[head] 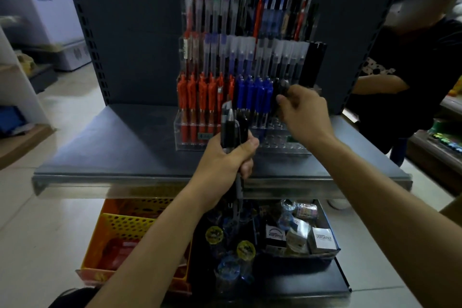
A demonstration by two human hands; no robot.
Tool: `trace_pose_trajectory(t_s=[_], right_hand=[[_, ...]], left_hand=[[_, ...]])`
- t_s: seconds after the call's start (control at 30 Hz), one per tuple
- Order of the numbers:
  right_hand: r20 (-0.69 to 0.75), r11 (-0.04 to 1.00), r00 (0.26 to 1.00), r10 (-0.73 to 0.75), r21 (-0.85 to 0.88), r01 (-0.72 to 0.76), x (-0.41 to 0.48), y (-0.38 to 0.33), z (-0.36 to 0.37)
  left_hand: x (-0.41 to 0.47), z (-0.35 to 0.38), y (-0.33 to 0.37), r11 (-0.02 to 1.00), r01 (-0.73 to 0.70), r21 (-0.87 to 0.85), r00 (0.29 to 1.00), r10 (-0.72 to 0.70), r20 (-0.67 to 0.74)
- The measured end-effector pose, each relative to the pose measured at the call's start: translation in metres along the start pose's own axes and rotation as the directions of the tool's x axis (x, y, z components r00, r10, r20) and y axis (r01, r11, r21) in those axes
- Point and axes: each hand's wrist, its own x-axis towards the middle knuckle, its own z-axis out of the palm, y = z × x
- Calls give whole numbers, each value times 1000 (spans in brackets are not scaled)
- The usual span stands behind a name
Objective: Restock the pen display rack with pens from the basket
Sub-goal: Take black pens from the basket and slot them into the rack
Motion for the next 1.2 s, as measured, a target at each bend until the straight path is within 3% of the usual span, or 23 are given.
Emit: trace_pose_trajectory(t_s=[0.17, 0.3, 0.4, 0.53, 0.67, 0.93, 1.1, 1.2], right_hand=[[-62, 981, 996, -65, -186, 52, -6, 13, 18], [-27, 993, 1000, -4, -120, 0, -4, 15, 15], [-1, 987, 1000, -6, -162, 6, -22, 19, 17], [-134, 990, 987, -93, 91, 106, -68, 6, 19], [165, 913, 979, -116, 406, 40, -109, -7, 24], [269, 910, 951, -153, 413, 30, -127, 2, 31], [432, 812, 901, -44, 540, -220, -132, -2, 30], [447, 795, 894, -33, 553, -247, -133, -2, 26]], left_hand=[[5, -3, 3, 995, 8, -102, 999, -12, -34], [8, -2, 2, 990, 26, -139, 996, -37, -77], [7, -1, 2, 978, 33, -207, 994, -54, -96], [7, -2, 4, 954, 48, -295, 991, -82, -103], [7, 0, 1, 956, 36, -291, 991, -72, -114], [7, -6, 4, 940, -43, -338, 991, -3, -134], [3, -8, 4, 941, -52, -334, 985, -7, -174], [0, -10, 2, 971, -36, -234, 979, -13, -203]])
